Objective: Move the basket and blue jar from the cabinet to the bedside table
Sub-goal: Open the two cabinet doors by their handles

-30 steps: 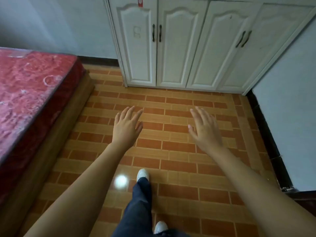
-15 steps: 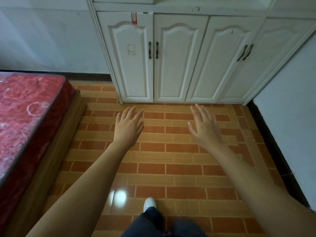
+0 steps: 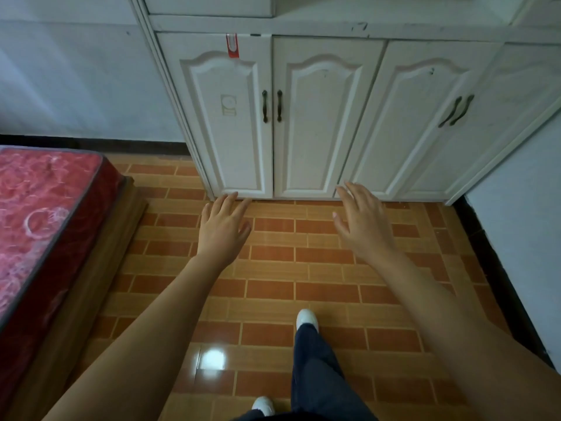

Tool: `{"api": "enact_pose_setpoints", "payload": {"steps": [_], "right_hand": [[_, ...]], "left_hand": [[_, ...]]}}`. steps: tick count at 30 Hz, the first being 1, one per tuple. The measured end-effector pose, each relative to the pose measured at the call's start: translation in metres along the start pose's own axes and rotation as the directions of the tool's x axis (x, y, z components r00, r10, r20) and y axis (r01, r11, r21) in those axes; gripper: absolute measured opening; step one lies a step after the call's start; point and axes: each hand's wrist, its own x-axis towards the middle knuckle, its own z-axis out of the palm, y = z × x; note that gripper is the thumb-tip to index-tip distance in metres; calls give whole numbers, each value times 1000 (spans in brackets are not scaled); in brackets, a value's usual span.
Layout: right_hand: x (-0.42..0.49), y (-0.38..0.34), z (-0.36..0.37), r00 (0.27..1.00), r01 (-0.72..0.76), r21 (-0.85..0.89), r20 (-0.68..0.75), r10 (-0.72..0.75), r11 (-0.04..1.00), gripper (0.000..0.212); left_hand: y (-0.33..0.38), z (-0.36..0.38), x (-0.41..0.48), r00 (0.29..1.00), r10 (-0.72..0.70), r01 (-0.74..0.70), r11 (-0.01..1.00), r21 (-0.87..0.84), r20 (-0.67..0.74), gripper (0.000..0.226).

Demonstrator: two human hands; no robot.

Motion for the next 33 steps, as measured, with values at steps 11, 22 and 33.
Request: {"api": "enact_pose_setpoints", "payload": {"steps": [11, 22, 33], "right_hand": [[164, 81, 7, 997, 62, 40, 42, -64, 997, 49], [280, 101, 33, 988, 117, 36, 98, -120, 992, 50], [418, 85, 69, 994, 47, 9, 98, -48, 999, 50]], "left_hand": [[35, 22, 170, 998, -58, 57, 998, 28, 13, 51], [3, 43, 272, 993, -114, 113, 992, 55, 22, 48], [-62, 59, 423, 994, -31, 26, 998, 50, 106, 51]]}}
